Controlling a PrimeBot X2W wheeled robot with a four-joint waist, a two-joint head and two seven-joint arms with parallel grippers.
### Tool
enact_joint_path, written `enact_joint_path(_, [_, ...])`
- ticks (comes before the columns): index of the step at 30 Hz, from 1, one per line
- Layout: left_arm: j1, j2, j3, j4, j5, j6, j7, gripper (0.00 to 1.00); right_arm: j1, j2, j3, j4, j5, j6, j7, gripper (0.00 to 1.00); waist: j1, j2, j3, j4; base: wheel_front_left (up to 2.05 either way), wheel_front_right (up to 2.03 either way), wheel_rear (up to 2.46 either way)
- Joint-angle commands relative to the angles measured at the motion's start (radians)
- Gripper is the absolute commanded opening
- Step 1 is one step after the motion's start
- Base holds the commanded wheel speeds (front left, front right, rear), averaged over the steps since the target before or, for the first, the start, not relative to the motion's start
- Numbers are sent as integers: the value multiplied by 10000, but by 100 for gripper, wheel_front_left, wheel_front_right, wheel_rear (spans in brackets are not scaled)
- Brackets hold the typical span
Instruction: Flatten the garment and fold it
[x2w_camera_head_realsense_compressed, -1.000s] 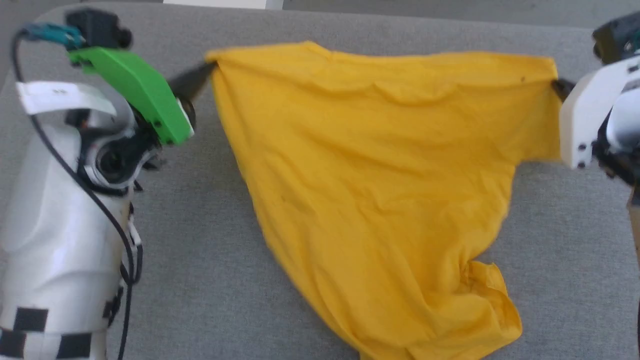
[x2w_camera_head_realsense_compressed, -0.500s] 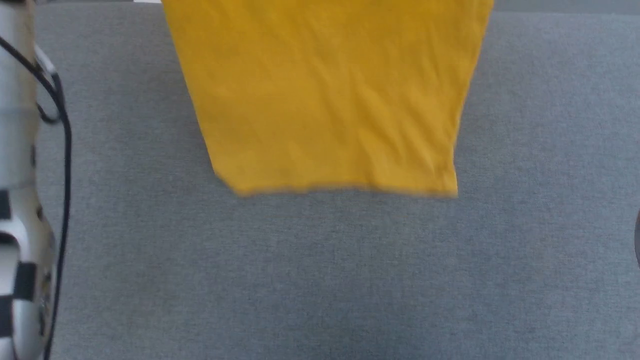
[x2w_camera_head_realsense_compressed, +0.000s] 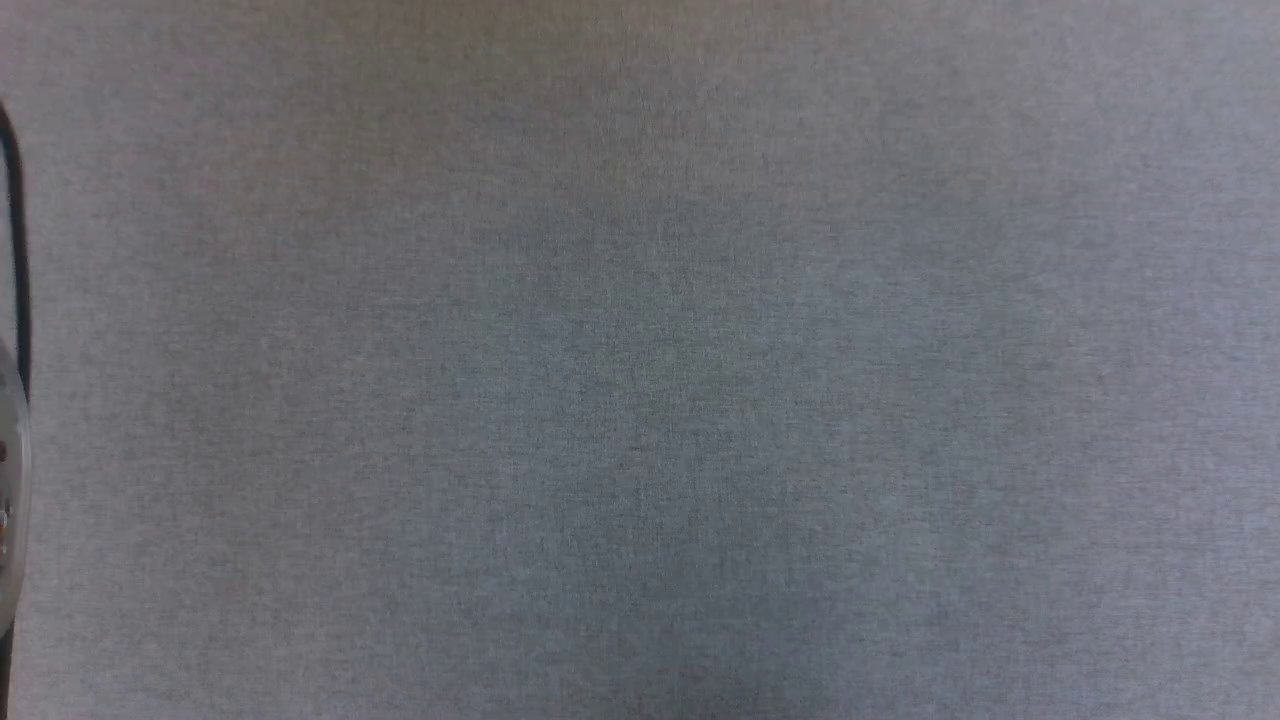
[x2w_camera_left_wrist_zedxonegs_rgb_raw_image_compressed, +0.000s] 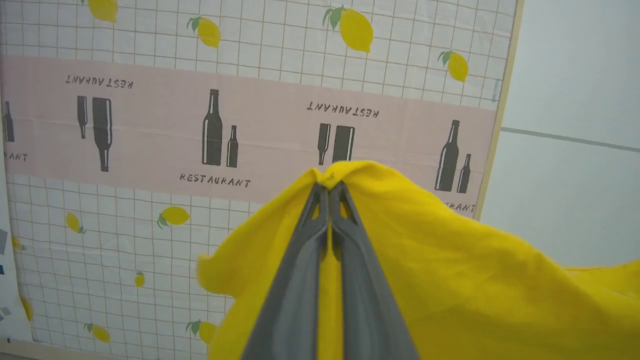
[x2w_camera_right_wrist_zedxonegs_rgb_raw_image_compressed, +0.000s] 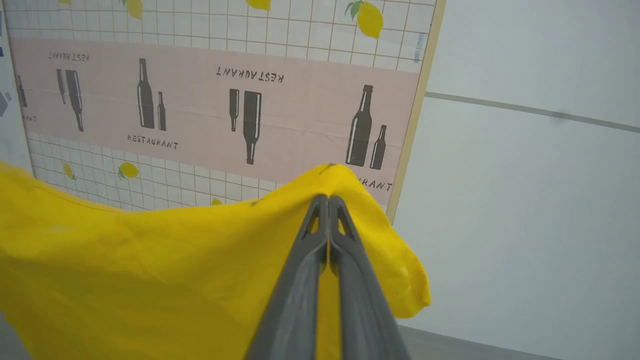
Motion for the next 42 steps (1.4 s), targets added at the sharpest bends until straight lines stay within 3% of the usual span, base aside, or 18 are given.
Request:
enact_joint_path(1, [18,-19,10,137,-68,-112,-149,0,-103,25,68,185,-36,-13,-108,0,-1,0,318,65,0,0,0])
enact_joint_path(8, [982,-415,-15,1120,-555,-635,-795,0,538,-68,644,1040,682,-13,-750,0,-1,0,376,363,0,0,0])
enact_joint_path(17, [3356,-844,-554,1777,-1359,-1109,-1359,0,3454,-591,1859,970,2837,-13,-1606,0,-1,0,-1489,889,0,0,0])
enact_joint_path(23, [6413,-872,-1500,245,-2430,-1133,-1530,0,6603,-1186,1992,-310,4875,-13,-1902,0,-1,0,-3071,1031,0,0,0])
enact_joint_path(28, [9456,-676,-1470,-1224,-3354,-1121,-1654,0,9702,-1594,1856,-1806,6095,-13,-1447,0,-1,0,-3881,1032,0,0,0])
enact_joint_path(36, [13676,-743,-1312,-3550,-4397,-276,-1250,0,14664,-1676,661,-4222,7096,-13,183,0,-1,0,-4615,1010,0,0,0])
enact_joint_path(42, [15666,-265,-1233,-5060,-4942,570,-250,0,17198,-1399,-299,-6226,7031,-13,2477,0,-1,0,-4765,876,0,0,0])
